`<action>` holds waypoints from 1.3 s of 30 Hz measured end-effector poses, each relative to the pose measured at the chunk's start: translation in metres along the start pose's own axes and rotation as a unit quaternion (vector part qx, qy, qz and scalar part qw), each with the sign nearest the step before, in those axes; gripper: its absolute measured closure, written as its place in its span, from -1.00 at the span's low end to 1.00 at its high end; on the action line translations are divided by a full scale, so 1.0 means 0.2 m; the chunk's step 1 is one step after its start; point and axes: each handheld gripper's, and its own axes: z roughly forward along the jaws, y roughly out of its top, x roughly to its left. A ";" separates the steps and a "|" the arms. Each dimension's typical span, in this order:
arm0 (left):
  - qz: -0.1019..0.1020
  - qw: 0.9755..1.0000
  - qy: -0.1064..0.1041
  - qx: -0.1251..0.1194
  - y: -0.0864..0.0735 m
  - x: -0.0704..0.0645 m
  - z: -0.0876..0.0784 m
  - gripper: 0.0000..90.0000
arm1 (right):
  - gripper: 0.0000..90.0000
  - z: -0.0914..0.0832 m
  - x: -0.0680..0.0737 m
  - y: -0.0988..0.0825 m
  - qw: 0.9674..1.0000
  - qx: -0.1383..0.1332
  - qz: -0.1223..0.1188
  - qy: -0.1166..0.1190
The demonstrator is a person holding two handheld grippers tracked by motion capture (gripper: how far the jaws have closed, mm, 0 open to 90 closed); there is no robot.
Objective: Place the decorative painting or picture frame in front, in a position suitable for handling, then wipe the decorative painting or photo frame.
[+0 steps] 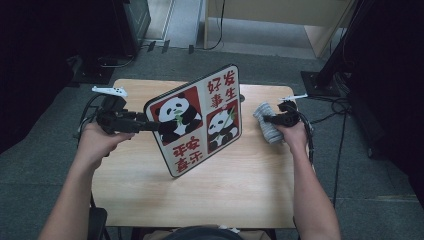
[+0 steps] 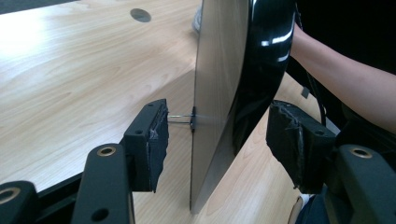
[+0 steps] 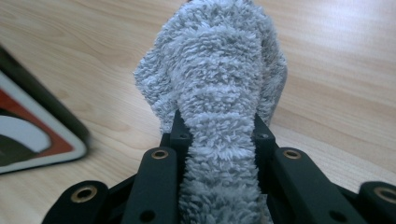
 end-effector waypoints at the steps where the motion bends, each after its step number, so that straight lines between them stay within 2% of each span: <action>1: 0.003 1.000 0.002 0.004 -0.01 0.00 0.02 -0.13 | 0.59 -0.01 0.01 0.01 1.000 -0.002 0.001 0.001; 4: 0.014 1.000 0.002 0.014 -0.02 -0.02 0.06 -0.10 | 0.58 -0.09 0.04 0.03 1.000 -0.012 -0.001 0.011; 7: 0.018 1.000 -0.005 0.009 -0.04 -0.04 0.09 -0.08 | 0.58 -0.15 0.07 0.04 1.000 -0.022 -0.011 0.015; 11: 0.027 1.000 0.000 0.006 -0.05 -0.05 0.12 0.00 | 0.57 -0.20 0.11 0.06 0.999 -0.026 -0.019 0.030; 13: 0.024 1.000 -0.007 0.003 -0.07 -0.04 0.13 0.04 | 0.57 -0.21 0.12 0.06 0.999 -0.029 -0.021 0.031; 15: 0.022 1.000 -0.004 -0.003 -0.09 -0.04 0.14 0.04 | 0.57 -0.22 0.14 0.08 0.998 -0.031 -0.028 0.036; 18: 0.019 1.000 -0.006 -0.018 -0.12 -0.03 0.15 0.16 | 0.57 -0.23 0.17 0.09 0.998 -0.024 -0.043 0.041; 20: 0.017 1.000 -0.002 -0.009 -0.13 -0.02 0.16 0.18 | 0.58 -0.22 0.19 0.09 0.997 -0.017 -0.054 0.043; 25: 0.021 1.000 -0.001 -0.021 -0.14 -0.03 0.16 0.32 | 0.57 -0.24 0.25 0.11 0.996 -0.016 -0.069 0.054; 28: 0.027 0.999 0.003 -0.025 -0.14 -0.02 0.17 0.36 | 0.56 -0.26 0.27 0.13 0.995 -0.018 -0.068 0.064; 32: 0.020 0.999 0.001 -0.029 -0.15 -0.01 0.19 0.42 | 0.56 -0.27 0.30 0.15 0.995 -0.020 -0.071 0.073; 36: 0.015 0.999 -0.001 -0.040 -0.16 0.01 0.18 0.50 | 0.56 -0.26 0.34 0.14 0.994 -0.006 -0.079 0.081; 39: 0.016 0.999 -0.001 -0.043 -0.16 0.01 0.18 0.51 | 0.56 -0.25 0.34 0.14 0.993 -0.006 -0.078 0.086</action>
